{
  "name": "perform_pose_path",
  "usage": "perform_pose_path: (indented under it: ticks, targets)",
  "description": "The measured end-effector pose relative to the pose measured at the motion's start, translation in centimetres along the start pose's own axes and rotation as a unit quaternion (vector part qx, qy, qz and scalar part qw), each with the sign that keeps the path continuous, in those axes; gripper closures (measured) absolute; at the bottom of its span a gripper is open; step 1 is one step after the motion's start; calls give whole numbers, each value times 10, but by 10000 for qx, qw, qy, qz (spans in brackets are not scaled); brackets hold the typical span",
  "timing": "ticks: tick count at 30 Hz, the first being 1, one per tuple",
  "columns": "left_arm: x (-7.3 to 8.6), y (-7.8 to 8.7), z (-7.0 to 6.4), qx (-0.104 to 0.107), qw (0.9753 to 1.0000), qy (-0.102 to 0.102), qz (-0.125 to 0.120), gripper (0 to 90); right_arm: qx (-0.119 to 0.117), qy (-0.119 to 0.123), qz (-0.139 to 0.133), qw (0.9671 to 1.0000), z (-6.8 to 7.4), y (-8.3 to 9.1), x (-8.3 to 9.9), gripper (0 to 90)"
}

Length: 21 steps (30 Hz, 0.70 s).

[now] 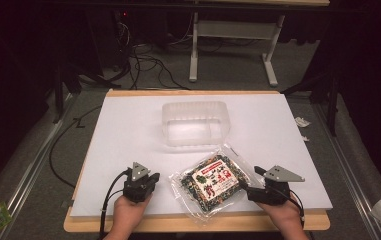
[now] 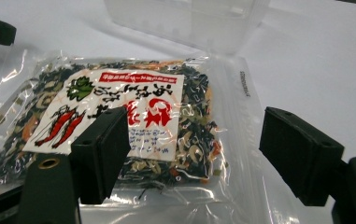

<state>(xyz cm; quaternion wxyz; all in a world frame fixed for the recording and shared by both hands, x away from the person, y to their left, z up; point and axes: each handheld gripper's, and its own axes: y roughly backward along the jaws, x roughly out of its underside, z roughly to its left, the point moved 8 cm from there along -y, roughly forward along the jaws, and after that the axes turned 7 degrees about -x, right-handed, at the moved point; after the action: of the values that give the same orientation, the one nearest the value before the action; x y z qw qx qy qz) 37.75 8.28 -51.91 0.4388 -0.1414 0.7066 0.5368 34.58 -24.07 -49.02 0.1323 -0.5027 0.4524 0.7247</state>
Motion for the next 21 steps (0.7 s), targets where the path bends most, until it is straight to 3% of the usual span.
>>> perform_pose_path:
  ticks: [3,4,6,9,10,11,12,13,14,18,21]
  targets:
    - [1,0,-3,122,9999,32,6,900,-33,-50,39,10000,2,1,3,247]
    - [0,3,-5,230,9997,7,-80,900,-41,-81,117,9999,3,3,6,246]
    - [-1,4,-5,253,9996,23,-144,900,-37,-78,125,9999,3,4,7,247]
    - [-6,5,-6,340,9989,177,-275,900,14,-110,102,9999,1,6,8,251]
    - [-7,3,-9,452,9983,241,-281,893,16,-109,130,9999,1,6,9,250]
    - [-7,3,-9,452,9983,241,-281,830,16,-109,130,9999,1,6,9,250]
    - [-7,2,-12,565,9978,258,-241,830,21,-80,139,9999,0,5,9,251]
    - [-7,-1,-17,728,9967,299,-183,771,21,-95,164,9998,0,5,10,251]
    - [-6,-5,-21,756,9967,298,-81,669,9,-52,197,9998,1,4,11,252]
    - [-4,-10,-22,746,9965,375,73,656,1,-116,205,9997,1,5,12,251]
    - [-5,-10,-22,844,9952,498,37,675,16,-149,181,9997,0,6,12,252]
